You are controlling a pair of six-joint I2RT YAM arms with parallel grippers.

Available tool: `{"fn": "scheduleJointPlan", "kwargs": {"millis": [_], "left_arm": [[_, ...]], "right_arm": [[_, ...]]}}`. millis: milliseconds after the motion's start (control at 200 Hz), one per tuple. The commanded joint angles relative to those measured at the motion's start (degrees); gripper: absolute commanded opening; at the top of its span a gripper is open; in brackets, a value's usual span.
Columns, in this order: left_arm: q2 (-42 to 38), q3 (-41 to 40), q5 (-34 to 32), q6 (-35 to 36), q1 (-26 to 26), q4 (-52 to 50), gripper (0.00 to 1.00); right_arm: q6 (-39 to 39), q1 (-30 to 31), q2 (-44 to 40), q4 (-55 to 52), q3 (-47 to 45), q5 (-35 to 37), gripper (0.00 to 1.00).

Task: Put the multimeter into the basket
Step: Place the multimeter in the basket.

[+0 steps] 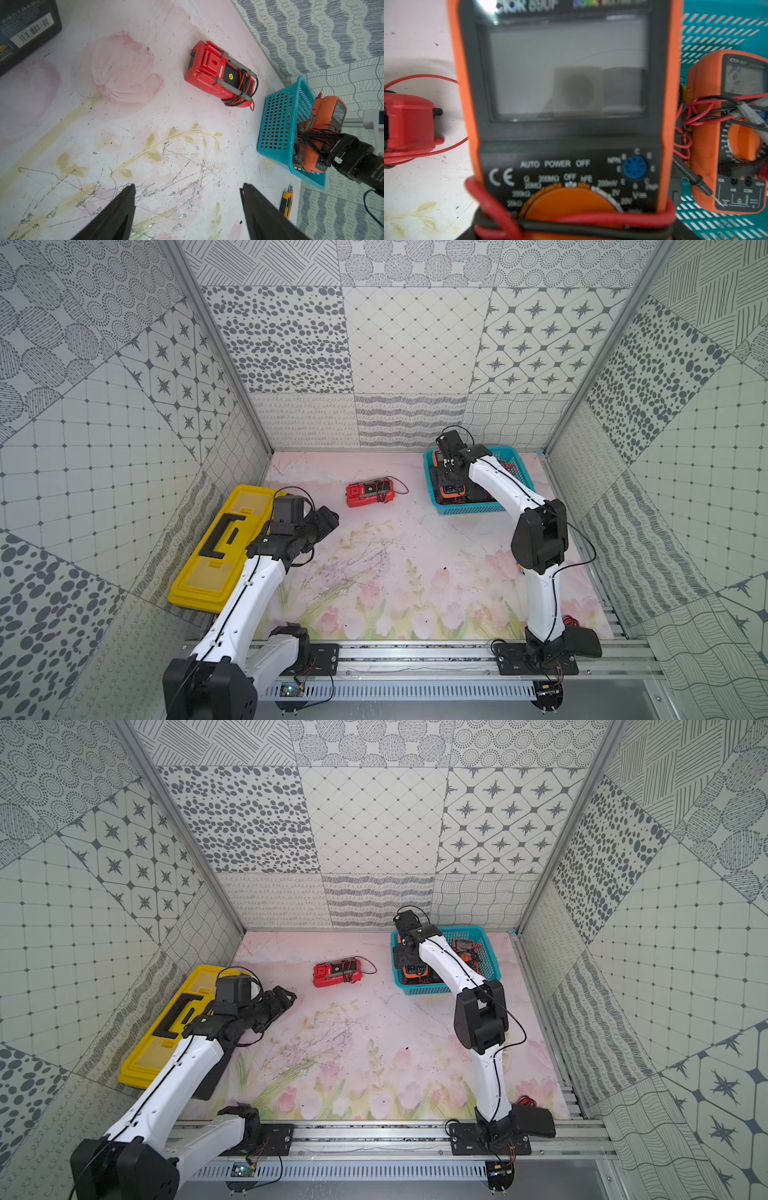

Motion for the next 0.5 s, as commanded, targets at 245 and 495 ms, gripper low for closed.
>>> {"fn": "scheduleJointPlan", "kwargs": {"millis": [245, 495], "left_arm": [[6.71, 8.27, 4.99, 1.96, -0.18, 1.32, 0.86], [13.31, 15.05, 6.30, 2.90, -0.16, 1.29, 0.87]], "right_arm": [[-0.60, -0.06, 4.12, 2.63, 2.65, -3.59, 0.35], [-0.28, 0.31, 3.51, 7.19, -0.96, -8.38, 0.69]]}}
